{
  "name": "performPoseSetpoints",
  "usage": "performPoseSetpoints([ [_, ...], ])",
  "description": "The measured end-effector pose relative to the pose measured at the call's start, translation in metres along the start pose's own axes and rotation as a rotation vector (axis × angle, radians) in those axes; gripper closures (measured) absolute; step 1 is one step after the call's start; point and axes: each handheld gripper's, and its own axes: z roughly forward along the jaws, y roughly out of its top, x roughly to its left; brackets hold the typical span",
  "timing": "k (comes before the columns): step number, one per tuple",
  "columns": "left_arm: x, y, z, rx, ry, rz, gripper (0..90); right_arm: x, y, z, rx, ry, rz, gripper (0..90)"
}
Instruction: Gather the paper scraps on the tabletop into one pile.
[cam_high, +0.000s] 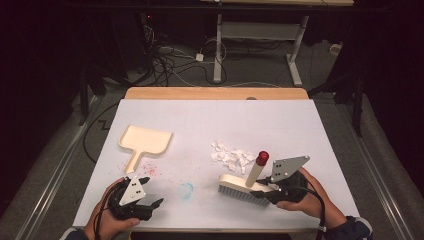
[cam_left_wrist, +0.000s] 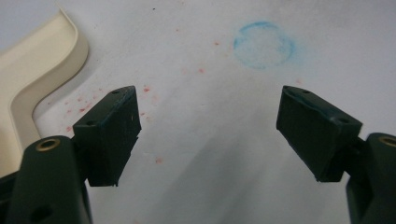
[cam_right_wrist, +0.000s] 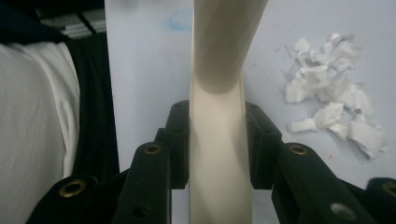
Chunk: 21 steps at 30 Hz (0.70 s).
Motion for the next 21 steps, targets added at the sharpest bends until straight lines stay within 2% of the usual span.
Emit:
performPoseSetpoints([
  [2, 0.0, 0.0, 0.001, 0.003, -0.003, 0.002, 20.9, -0.004, -0.001, 0.004, 0.019, 0.002, -0.024, 68.1],
  [5, -0.001, 0.0, 0.002, 0.007, -0.007, 0.004, 20.9, -0.015, -0.001, 0.008, 0.004, 0.019, -0.03, 68.1],
  [7, -0.001, 0.0, 0.003, 0.011, -0.007, 0.004, 20.9, -0.025, 0.001, 0.011, 0.009, 0.014, -0.045, 68.0],
  [14, -0.001, 0.0, 0.005, 0.016, -0.013, 0.004, 20.9, -0.061, 0.012, 0.025, -0.004, 0.036, -0.037, 68.0],
  [17, -0.001, 0.001, 0.006, 0.02, -0.018, 0.006, 20.9, -0.071, 0.017, 0.031, -0.026, 0.05, -0.048, 68.0],
  [21, -0.001, 0.001, 0.006, 0.021, -0.021, 0.007, 20.9, -0.082, 0.024, 0.038, -0.02, 0.043, -0.039, 68.0],
])
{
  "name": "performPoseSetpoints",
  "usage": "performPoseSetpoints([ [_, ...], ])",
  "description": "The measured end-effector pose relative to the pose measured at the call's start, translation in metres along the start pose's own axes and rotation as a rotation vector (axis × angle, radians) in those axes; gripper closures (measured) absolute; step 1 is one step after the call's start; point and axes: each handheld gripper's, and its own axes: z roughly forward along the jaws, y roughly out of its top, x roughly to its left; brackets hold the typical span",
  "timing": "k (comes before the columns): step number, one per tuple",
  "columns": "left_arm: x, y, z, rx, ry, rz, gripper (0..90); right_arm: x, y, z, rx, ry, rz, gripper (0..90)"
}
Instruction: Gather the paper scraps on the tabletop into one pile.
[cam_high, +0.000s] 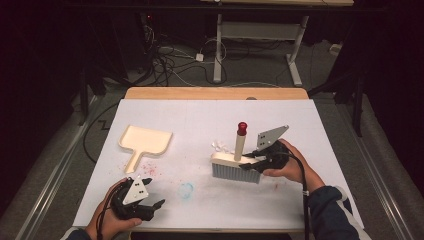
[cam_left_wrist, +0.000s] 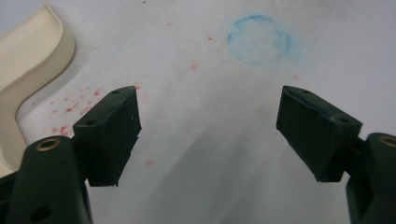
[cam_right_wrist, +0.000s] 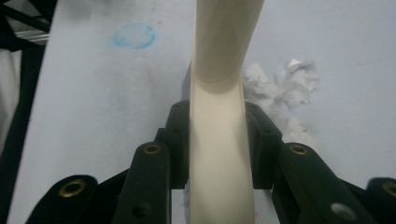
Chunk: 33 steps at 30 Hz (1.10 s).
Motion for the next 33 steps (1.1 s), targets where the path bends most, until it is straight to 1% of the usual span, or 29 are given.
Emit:
performPoseSetpoints([
  [3, 0.0, 0.0, 0.0, 0.0, 0.001, 0.0, 20.9, -0.005, 0.004, 0.002, -0.008, -0.023, 0.006, 68.1],
  [5, 0.0, 0.0, 0.0, -0.001, -0.001, -0.002, 20.9, -0.008, 0.006, 0.003, -0.015, -0.059, 0.009, 68.1],
  [6, 0.0, 0.0, 0.0, -0.001, -0.003, -0.001, 21.0, -0.01, 0.007, 0.003, -0.024, -0.056, 0.015, 68.1],
  [8, 0.0, -0.001, 0.0, -0.001, -0.005, 0.0, 21.0, -0.012, 0.006, 0.002, -0.057, -0.032, 0.026, 68.1],
  [9, 0.001, -0.001, 0.0, -0.001, -0.004, -0.001, 21.0, -0.011, 0.006, 0.001, -0.068, -0.038, 0.036, 68.1],
  [12, 0.001, -0.001, -0.002, -0.006, -0.002, -0.004, 20.9, -0.007, 0.007, -0.006, -0.096, -0.069, 0.037, 68.1],
  [15, 0.001, -0.001, -0.003, -0.008, 0.0, -0.003, 21.0, -0.001, 0.01, -0.017, -0.121, -0.129, 0.07, 68.0],
  [17, 0.001, -0.001, -0.003, -0.009, 0.002, 0.0, 20.9, 0.004, 0.011, -0.024, -0.135, -0.191, 0.106, 68.0],
  [19, 0.001, -0.001, -0.004, -0.012, 0.003, -0.001, 20.9, 0.009, 0.013, -0.032, -0.14, -0.253, 0.128, 68.0],
  [20, 0.001, -0.001, -0.004, -0.012, 0.005, 0.0, 20.9, 0.012, 0.013, -0.035, -0.15, -0.282, 0.152, 68.1],
  [23, 0.001, -0.002, -0.005, -0.012, 0.006, -0.001, 20.9, 0.019, 0.014, -0.043, -0.19, -0.344, 0.212, 68.0],
  [24, 0.001, -0.002, -0.005, -0.012, 0.006, 0.0, 20.9, 0.021, 0.014, -0.044, -0.199, -0.372, 0.235, 68.0],
  [25, 0.001, -0.001, -0.005, -0.011, 0.006, 0.002, 20.9, 0.022, 0.014, -0.045, -0.196, -0.406, 0.253, 68.0],
  [27, 0.0, -0.001, -0.004, -0.01, 0.006, 0.004, 21.0, 0.024, 0.013, -0.045, -0.18, -0.489, 0.286, 68.0],
  [28, 0.0, -0.001, -0.004, -0.01, 0.006, 0.006, 20.9, 0.025, 0.012, -0.044, -0.177, -0.517, 0.302, 68.0],
  [29, 0.0, -0.001, -0.004, -0.009, 0.006, 0.007, 20.9, 0.024, 0.011, -0.043, -0.173, -0.533, 0.319, 68.0],
  [31, 0.0, -0.001, -0.004, -0.008, 0.007, 0.006, 21.0, 0.022, 0.007, -0.038, -0.159, -0.549, 0.376, 68.0],
  [32, 0.0, -0.001, -0.004, -0.009, 0.008, 0.006, 20.9, 0.021, 0.006, -0.035, -0.143, -0.57, 0.39, 68.0],
  [33, 0.0, -0.001, -0.004, -0.009, 0.008, 0.007, 20.9, 0.019, 0.004, -0.031, -0.12, -0.602, 0.402, 68.0],
])
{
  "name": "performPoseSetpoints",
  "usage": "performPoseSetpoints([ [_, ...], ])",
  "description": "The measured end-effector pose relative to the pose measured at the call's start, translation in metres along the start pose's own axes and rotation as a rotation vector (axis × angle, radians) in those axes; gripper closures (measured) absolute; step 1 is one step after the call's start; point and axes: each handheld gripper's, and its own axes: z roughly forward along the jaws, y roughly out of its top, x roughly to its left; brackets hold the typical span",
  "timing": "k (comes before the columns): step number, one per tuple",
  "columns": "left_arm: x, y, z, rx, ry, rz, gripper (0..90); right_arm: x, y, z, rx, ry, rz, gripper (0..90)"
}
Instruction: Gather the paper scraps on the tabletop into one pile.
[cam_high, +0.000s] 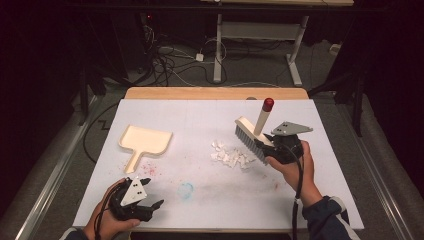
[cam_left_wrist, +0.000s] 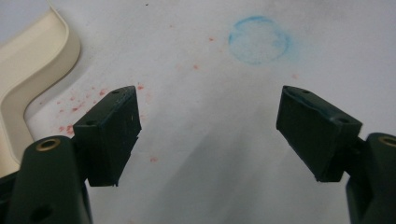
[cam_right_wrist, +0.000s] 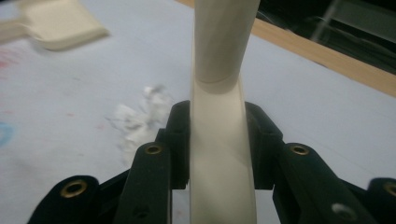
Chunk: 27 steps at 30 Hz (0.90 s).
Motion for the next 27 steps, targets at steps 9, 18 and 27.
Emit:
performPoseSetpoints([
  [9, -0.001, 0.001, 0.0, 0.002, 0.001, 0.011, 21.0, 0.015, -0.014, 0.031, 0.103, -0.186, 0.039, 68.1],
  [18, -0.002, 0.001, 0.0, 0.004, -0.001, 0.019, 21.1, 0.053, 0.001, 0.048, 0.103, -0.184, -0.006, 68.1],
  [27, -0.002, 0.0, 0.0, 0.005, -0.004, 0.016, 21.1, 0.064, 0.01, 0.058, 0.077, -0.182, -0.004, 68.1],
])
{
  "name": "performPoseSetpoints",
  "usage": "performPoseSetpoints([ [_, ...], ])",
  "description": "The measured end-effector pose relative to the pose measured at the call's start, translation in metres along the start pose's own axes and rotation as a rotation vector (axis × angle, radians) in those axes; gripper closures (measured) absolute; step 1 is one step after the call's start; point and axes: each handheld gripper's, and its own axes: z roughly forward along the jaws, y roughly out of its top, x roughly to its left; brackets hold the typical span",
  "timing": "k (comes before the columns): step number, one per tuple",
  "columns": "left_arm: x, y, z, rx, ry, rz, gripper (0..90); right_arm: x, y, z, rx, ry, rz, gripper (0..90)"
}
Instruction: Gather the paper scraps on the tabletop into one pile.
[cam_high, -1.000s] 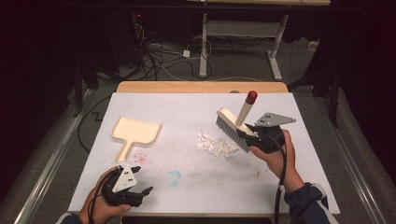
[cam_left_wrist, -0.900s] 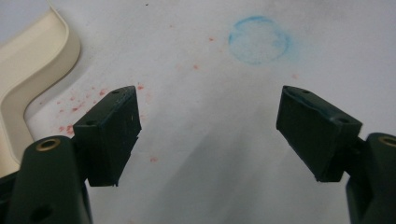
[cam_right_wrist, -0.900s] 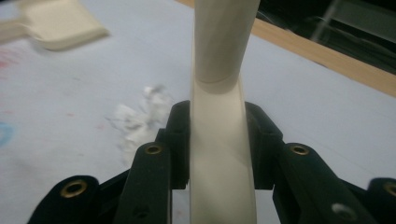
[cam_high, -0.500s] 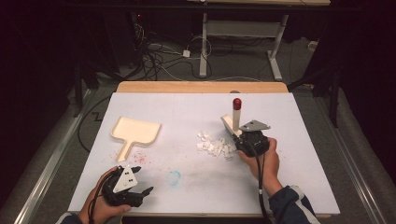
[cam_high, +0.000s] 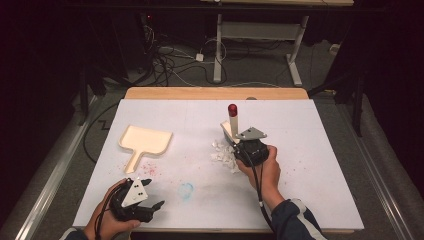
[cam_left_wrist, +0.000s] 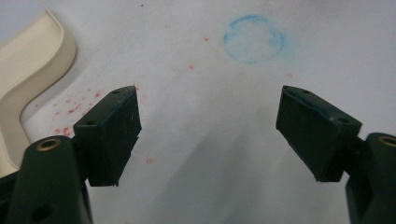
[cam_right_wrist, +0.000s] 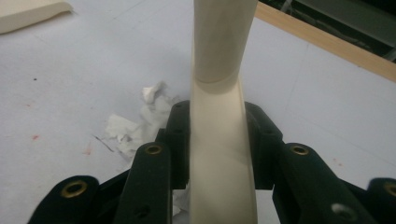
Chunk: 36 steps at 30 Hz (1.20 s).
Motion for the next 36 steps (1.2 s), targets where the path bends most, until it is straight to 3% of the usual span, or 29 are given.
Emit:
performPoseSetpoints([
  [6, -0.001, 0.0, 0.0, 0.002, 0.003, 0.0, 21.1, -0.016, 0.001, -0.013, -0.064, 0.01, 0.016, 68.1],
  [10, -0.001, 0.0, -0.002, -0.001, 0.008, 0.001, 21.1, -0.027, 0.0, -0.025, -0.102, 0.085, 0.041, 68.1],
  [14, -0.001, -0.001, -0.002, 0.007, 0.013, 0.002, 21.1, -0.035, -0.003, -0.038, -0.151, 0.168, -0.044, 68.0],
  [20, -0.001, -0.001, -0.003, 0.007, 0.017, 0.005, 21.1, -0.029, -0.005, -0.06, -0.203, 0.288, -0.14, 68.0],
  [23, -0.001, -0.002, -0.004, 0.007, 0.017, 0.006, 21.1, -0.027, -0.011, -0.071, -0.212, 0.368, -0.195, 68.1],
  [27, -0.001, -0.002, -0.004, 0.009, 0.016, 0.007, 21.1, -0.025, -0.027, -0.081, -0.238, 0.522, -0.288, 68.0],
  [32, -0.002, -0.001, -0.003, 0.009, 0.012, 0.011, 21.1, -0.023, -0.045, -0.07, -0.193, 0.644, -0.398, 68.1],
  [36, -0.002, 0.0, 0.0, 0.013, 0.005, 0.013, 21.1, -0.027, -0.049, -0.048, -0.15, 0.689, -0.434, 68.1],
])
